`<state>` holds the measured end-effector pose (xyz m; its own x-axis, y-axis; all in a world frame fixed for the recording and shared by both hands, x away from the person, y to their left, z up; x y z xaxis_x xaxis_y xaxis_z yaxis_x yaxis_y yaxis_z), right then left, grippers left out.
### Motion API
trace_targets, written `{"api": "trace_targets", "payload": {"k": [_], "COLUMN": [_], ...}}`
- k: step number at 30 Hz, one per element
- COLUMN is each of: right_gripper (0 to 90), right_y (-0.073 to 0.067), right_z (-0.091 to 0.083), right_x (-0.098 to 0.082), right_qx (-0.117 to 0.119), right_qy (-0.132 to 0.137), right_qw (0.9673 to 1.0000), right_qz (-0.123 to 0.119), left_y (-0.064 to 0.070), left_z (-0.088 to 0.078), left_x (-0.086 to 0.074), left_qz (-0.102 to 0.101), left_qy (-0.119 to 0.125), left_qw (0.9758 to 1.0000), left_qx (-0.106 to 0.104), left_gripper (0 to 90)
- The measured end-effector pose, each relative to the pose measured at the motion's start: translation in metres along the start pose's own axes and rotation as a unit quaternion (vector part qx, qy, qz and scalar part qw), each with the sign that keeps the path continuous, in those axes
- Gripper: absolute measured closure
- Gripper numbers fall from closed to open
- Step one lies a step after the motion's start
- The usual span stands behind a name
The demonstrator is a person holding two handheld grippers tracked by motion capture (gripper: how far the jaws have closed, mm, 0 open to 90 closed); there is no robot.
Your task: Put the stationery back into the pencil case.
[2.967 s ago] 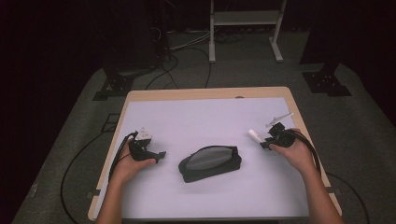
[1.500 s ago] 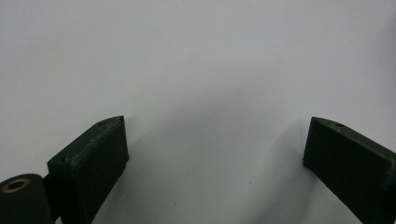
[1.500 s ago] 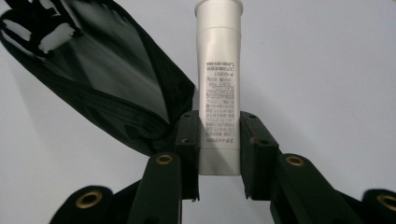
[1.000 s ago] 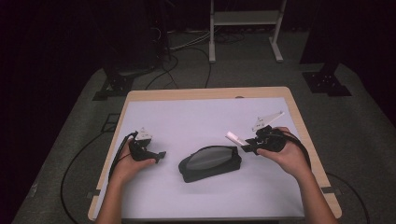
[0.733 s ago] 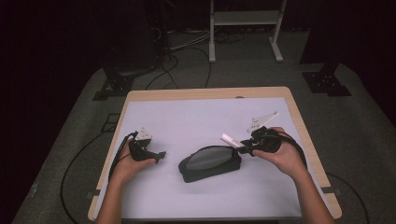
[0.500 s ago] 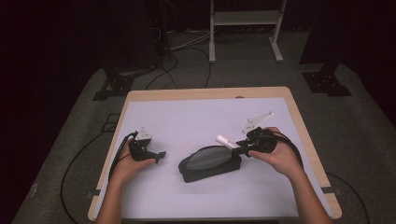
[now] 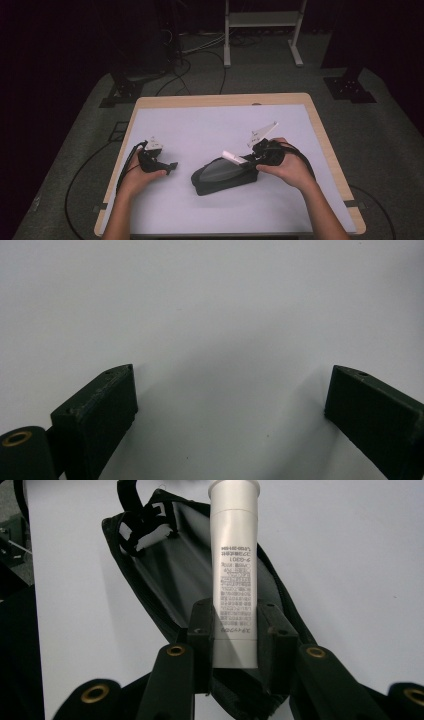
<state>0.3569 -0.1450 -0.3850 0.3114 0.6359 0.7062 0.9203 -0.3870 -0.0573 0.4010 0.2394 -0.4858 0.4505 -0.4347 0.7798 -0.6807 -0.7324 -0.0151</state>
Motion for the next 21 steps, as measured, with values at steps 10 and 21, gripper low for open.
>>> {"api": "trace_targets", "payload": {"k": [10,21], "right_gripper": [70.3,70.3], "right_y": [-0.006,-0.008], "right_z": [0.011,0.023], "right_x": [0.007,0.010], "right_qx": [0.012,0.019], "right_qy": [-0.011,-0.030], "right_qw": [0.9998,0.9993], "right_qz": [-0.010,-0.009], "left_y": [0.000,0.000], "left_z": [0.000,0.000], "left_x": [0.000,0.000], "left_qz": [0.000,0.000], "left_qy": [0.000,0.000], "left_qw": [1.0000,1.0000], "left_qx": [0.000,0.000], "left_gripper": [5.7,5.7]}}
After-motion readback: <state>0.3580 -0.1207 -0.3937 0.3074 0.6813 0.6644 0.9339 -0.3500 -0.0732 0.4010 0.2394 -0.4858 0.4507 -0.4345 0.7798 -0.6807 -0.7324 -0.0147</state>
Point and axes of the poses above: each handheld gripper's, and its own axes: z roughly forward along the jaws, x roughly out of its top, y roughly to its right, the point moved 1 cm from there along z, roughly forward along the jaws, and after that the axes turned 5 degrees about y, right-handed, at the moved point
